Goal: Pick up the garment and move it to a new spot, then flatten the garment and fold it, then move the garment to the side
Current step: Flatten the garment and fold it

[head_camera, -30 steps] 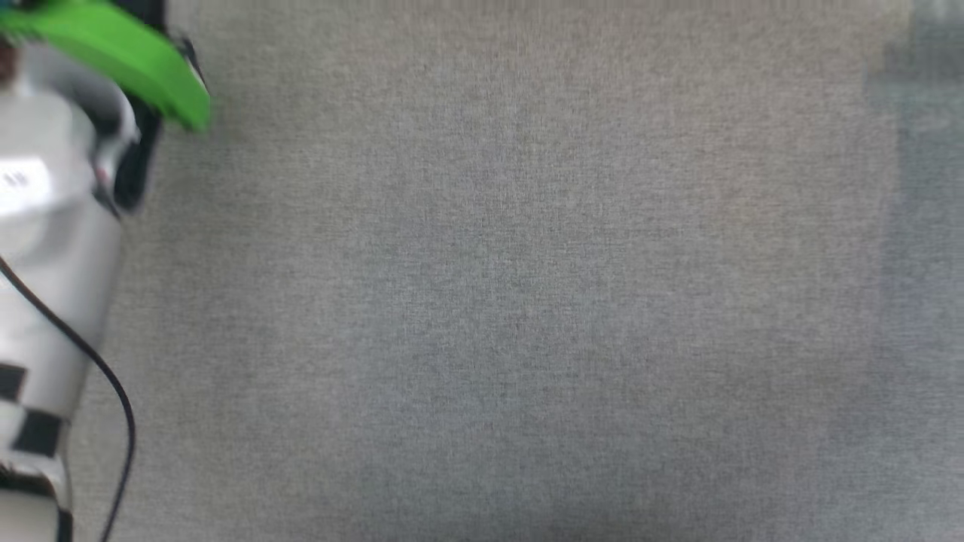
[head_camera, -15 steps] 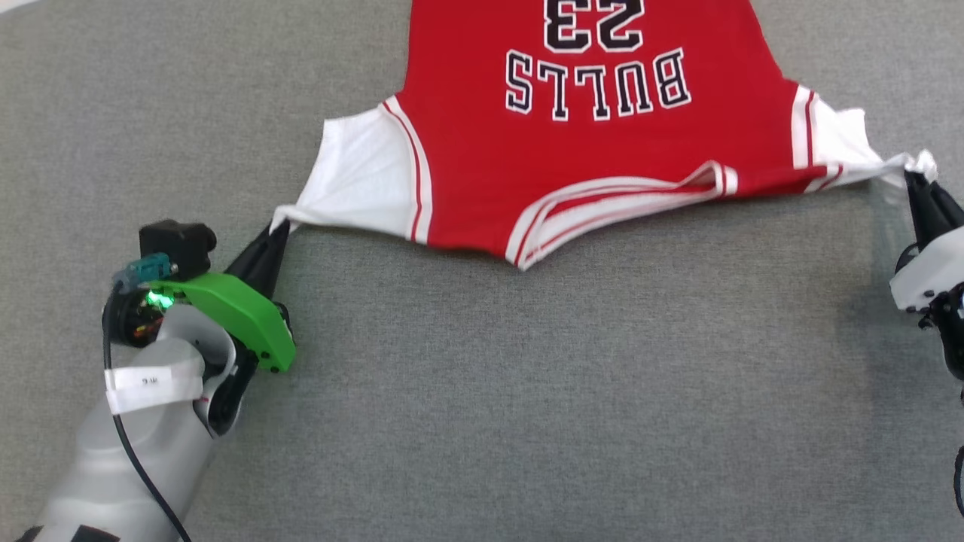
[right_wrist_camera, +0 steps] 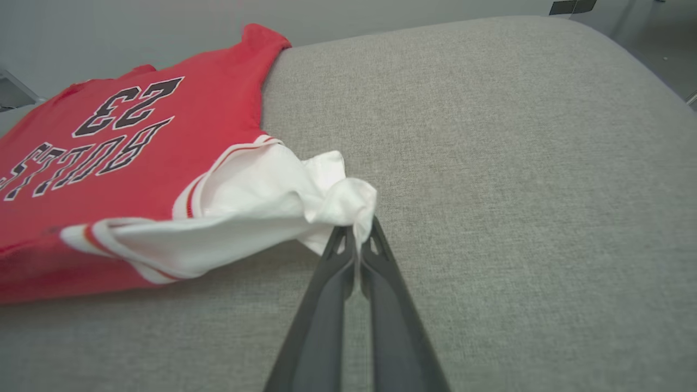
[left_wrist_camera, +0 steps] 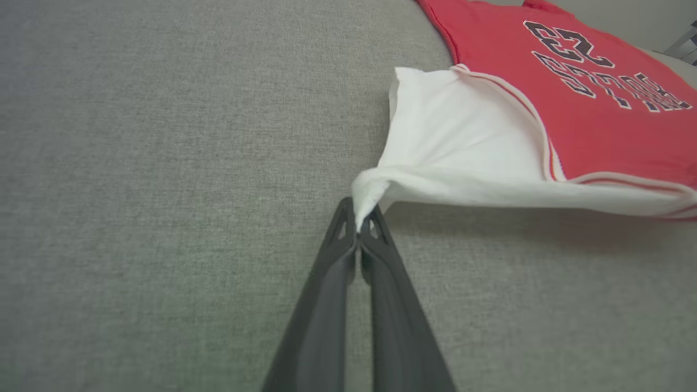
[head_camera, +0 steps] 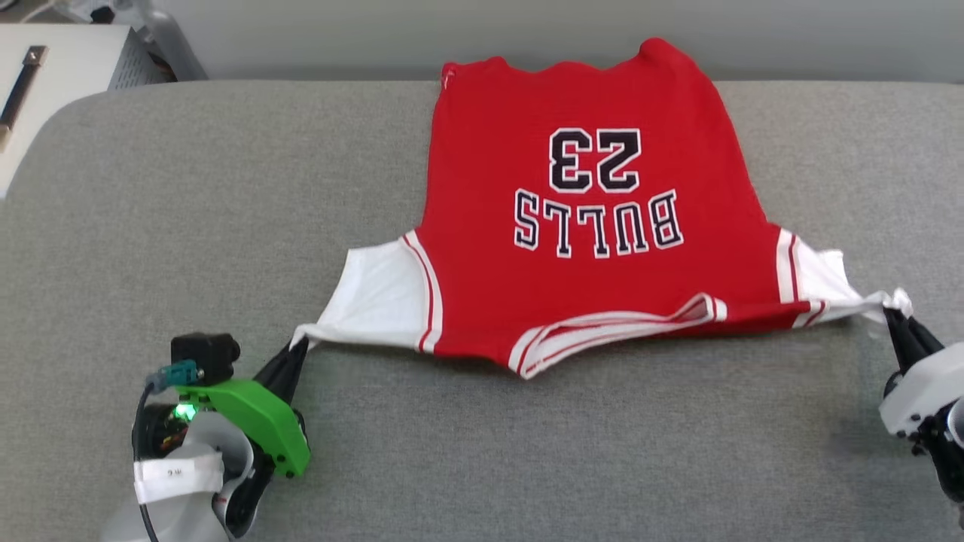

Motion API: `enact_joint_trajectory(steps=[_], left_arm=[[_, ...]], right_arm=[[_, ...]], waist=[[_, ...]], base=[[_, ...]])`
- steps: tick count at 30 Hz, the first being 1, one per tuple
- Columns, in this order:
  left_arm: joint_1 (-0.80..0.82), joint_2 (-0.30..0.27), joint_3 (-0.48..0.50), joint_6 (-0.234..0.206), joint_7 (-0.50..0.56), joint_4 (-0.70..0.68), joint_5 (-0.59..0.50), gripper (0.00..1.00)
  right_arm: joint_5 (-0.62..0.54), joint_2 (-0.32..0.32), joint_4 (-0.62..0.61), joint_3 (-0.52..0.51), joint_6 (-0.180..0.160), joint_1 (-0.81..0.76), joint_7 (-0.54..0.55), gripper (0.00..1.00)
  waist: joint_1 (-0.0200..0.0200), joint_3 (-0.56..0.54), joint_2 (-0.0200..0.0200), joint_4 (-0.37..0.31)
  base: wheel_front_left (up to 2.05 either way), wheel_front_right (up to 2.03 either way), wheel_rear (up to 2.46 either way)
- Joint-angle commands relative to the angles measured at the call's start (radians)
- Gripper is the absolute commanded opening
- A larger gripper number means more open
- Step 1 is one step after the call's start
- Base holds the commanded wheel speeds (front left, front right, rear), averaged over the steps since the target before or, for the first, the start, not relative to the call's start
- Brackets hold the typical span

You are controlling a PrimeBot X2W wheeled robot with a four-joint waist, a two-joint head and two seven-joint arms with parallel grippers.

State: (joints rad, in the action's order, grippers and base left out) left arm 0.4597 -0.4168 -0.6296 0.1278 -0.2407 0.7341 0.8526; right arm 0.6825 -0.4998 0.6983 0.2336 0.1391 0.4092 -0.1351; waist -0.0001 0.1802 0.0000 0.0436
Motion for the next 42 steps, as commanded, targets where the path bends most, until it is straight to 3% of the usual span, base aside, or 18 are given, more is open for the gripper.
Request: enact_joint_trajectory(steps=[1,9,18,25,26,27,33,42], left_arm=[[-0.041,-0.024,0.005,-0.006,0.003,0.001,0.011,0.0],[-0.184,-0.067,-0.027,-0.012,0.04,-0.11,0.024,0.0],[-0.326,-0.13,-0.037,-0.071,0.088,-0.297,0.046,0.0],[-0.355,-0.157,-0.033,-0.111,0.144,-0.425,0.071,0.0],[-0.355,-0.158,-0.031,-0.114,0.154,-0.438,0.078,0.0],[-0.355,-0.16,-0.03,-0.116,0.163,-0.45,0.084,0.0],[-0.347,-0.17,-0.039,-0.132,0.247,-0.543,0.116,0.0],[-0.332,-0.208,-0.03,-0.23,0.384,-0.732,0.155,0.0]], right_arm=[[0.006,-0.016,-0.01,-0.011,-0.008,-0.042,0.007,0.0],[-0.023,-0.022,-0.109,-0.042,-0.008,-0.23,0.031,0.0],[-0.074,0.008,-0.263,-0.122,-0.008,-0.423,0.089,0.0],[-0.102,0.026,-0.371,-0.182,-0.008,-0.486,0.181,0.0],[-0.107,0.024,-0.383,-0.186,-0.008,-0.487,0.197,0.27],[-0.108,0.023,-0.393,-0.19,-0.008,-0.488,0.218,1.0],[-0.068,0.005,-0.502,-0.217,-0.008,-0.473,0.399,1.0],[0.04,-0.01,-0.736,-0.288,-0.008,-0.314,0.838,1.0]], waist=[[0.0001,-0.067,0.0,-0.003],[0.0001,-0.132,0.0,-0.01],[0.0001,-0.16,0.0,-0.022],[0.0001,-0.148,0.0,-0.025],[0.0001,-0.145,0.0,-0.024],[0.0001,-0.141,0.0,-0.023],[0.0001,-0.102,0.0,-0.008],[0.0001,0.027,0.0,0.036]], base=[[0.0,0.0,0.0],[0.0,0.0,0.0],[0.0,0.0,0.0],[0.0,0.0,0.0],[0.0,0.0,0.0],[0.0,0.0,0.0],[0.0,0.0,0.0],[0.0,0.0,0.0]])
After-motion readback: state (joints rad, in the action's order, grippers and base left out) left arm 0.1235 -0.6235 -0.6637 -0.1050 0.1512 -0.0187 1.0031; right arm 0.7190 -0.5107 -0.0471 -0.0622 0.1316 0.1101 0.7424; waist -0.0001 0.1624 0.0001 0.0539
